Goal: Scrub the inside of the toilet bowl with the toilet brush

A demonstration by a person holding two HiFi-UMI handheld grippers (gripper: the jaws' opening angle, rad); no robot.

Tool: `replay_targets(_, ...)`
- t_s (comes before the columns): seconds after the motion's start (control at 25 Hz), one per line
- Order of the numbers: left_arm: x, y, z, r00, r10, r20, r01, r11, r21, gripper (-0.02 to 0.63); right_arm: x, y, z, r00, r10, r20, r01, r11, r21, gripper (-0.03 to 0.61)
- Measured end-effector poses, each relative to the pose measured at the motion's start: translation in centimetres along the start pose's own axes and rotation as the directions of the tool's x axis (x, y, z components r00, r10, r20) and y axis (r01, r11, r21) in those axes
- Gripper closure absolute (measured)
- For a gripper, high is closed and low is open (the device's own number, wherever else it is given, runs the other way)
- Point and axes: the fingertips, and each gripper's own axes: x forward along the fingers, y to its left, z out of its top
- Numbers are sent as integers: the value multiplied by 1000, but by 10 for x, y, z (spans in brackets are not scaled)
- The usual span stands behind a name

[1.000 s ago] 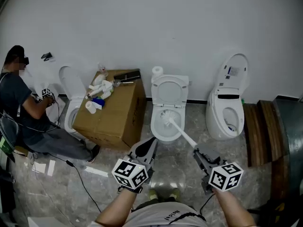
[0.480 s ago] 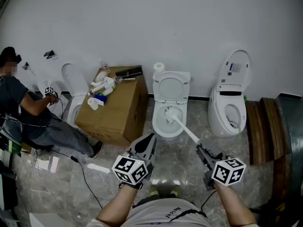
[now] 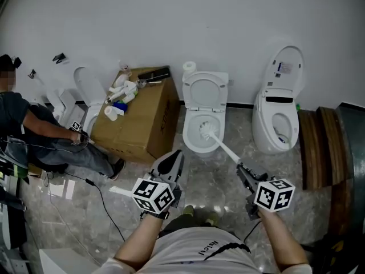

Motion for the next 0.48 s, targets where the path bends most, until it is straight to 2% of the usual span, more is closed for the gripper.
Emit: replay_targets(0.48,43,35,-4,1000,20,-12,-20,1000,-4,606,42,-29,11,999,-17,-45,18,999,32,420)
